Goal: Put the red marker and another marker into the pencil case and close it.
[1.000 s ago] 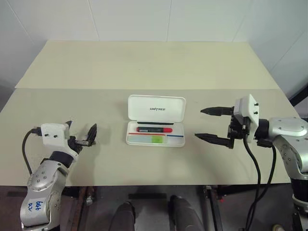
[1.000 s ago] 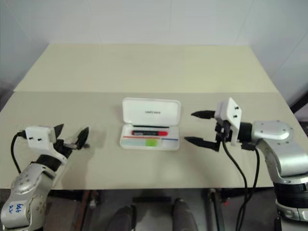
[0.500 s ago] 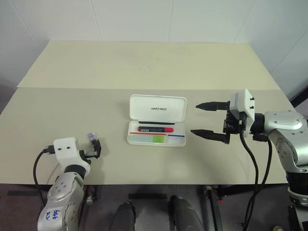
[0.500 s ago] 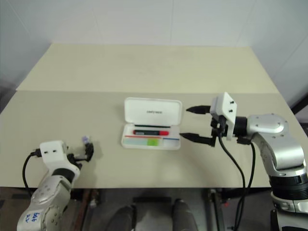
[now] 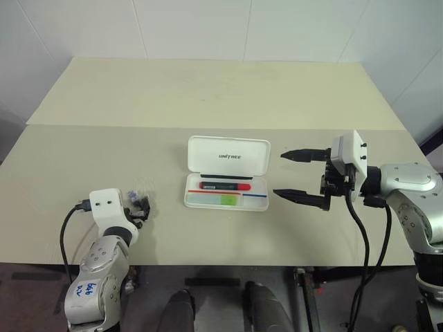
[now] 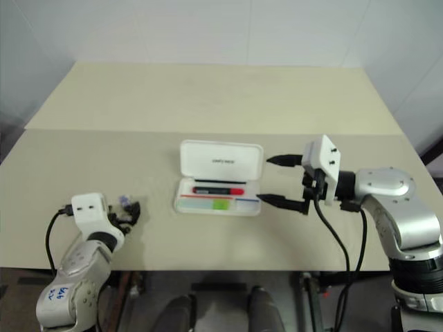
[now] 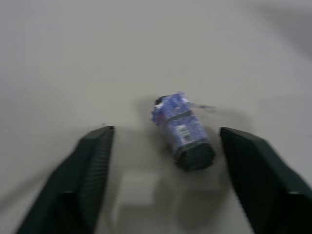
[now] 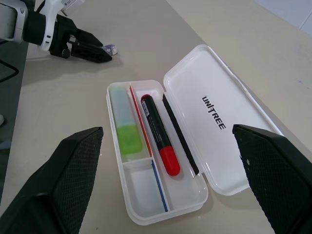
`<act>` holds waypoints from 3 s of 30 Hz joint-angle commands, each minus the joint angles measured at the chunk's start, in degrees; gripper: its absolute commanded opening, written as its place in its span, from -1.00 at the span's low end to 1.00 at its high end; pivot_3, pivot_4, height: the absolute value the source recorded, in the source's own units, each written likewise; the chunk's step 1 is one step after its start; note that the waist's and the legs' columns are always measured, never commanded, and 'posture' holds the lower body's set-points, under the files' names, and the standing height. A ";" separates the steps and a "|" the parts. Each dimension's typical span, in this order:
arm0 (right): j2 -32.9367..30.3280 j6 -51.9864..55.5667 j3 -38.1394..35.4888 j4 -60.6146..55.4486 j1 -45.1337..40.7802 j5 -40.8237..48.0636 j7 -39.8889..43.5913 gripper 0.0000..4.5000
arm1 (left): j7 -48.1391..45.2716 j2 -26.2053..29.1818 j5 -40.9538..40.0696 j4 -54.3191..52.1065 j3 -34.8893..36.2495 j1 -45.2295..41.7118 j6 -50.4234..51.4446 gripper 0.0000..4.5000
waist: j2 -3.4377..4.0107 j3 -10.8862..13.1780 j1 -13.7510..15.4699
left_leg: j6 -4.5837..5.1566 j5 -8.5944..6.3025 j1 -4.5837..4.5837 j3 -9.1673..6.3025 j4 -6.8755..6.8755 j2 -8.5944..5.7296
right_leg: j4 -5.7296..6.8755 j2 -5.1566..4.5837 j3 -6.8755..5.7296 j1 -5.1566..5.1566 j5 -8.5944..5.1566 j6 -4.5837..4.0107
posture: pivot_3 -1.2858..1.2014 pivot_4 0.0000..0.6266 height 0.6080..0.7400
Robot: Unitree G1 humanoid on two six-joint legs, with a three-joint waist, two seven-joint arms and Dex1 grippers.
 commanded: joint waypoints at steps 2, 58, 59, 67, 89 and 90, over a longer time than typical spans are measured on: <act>-0.82 -0.06 -2.36 -2.68 -0.22 1.68 -0.96 1.00 | -0.33 0.76 0.33 -0.09 0.60 -0.98 0.99 -0.21 | 0.00 0.00 0.06 | 0.00 0.00 0.00 0.00 0.00 0.00 | 0.00 0.00 0.00 0.00 0.00 0.00 | 0.03 -0.52 1.00; -3.36 3.83 -21.00 -23.42 27.03 7.87 -16.87 1.00 | -73.06 15.40 0.80 46.85 -34.86 -45.24 -34.47 -0.88 | 0.01 0.01 0.29 | 0.26 -0.08 -0.33 0.13 -0.01 0.00 | -0.12 0.00 0.07 -0.21 0.14 0.11 | 0.03 -0.52 1.00; -3.29 4.03 -21.00 -23.79 27.17 8.07 -17.26 1.00 | -73.08 15.06 1.19 47.10 -35.14 -45.17 -34.53 -0.88 | 0.01 0.01 0.31 | 0.26 -0.08 -0.34 0.13 -0.01 -0.01 | -0.12 0.00 0.07 -0.22 0.14 0.11 | 0.03 -0.52 1.00; -3.18 4.69 -20.91 -24.90 27.47 8.98 -19.21 1.00 | -71.24 11.60 5.04 52.52 -36.73 -46.08 -36.96 -0.88 | 0.01 0.01 0.32 | 0.26 -0.08 -0.33 0.13 0.04 -0.01 | -0.09 -0.01 0.07 -0.21 0.14 0.12 | 0.03 -0.52 1.00; -2.57 4.37 -20.38 -26.56 28.31 9.64 -22.32 1.00 | -72.80 5.98 9.26 63.84 -36.76 -51.13 -42.30 -0.88 | 0.01 0.01 0.34 | 0.27 -0.08 -0.34 0.13 0.04 -0.02 | -0.09 0.00 0.07 -0.21 0.15 0.14 | 0.03 -0.52 1.00; -2.53 4.35 -20.41 -26.59 28.40 9.63 -22.37 1.00 | -72.88 6.08 9.32 63.70 -36.74 -50.99 -42.22 -0.88 | 0.01 0.01 0.35 | 0.27 -0.08 -0.34 0.13 0.04 -0.02 | -0.08 0.00 0.07 -0.21 0.16 0.15 | 0.03 -0.52 1.00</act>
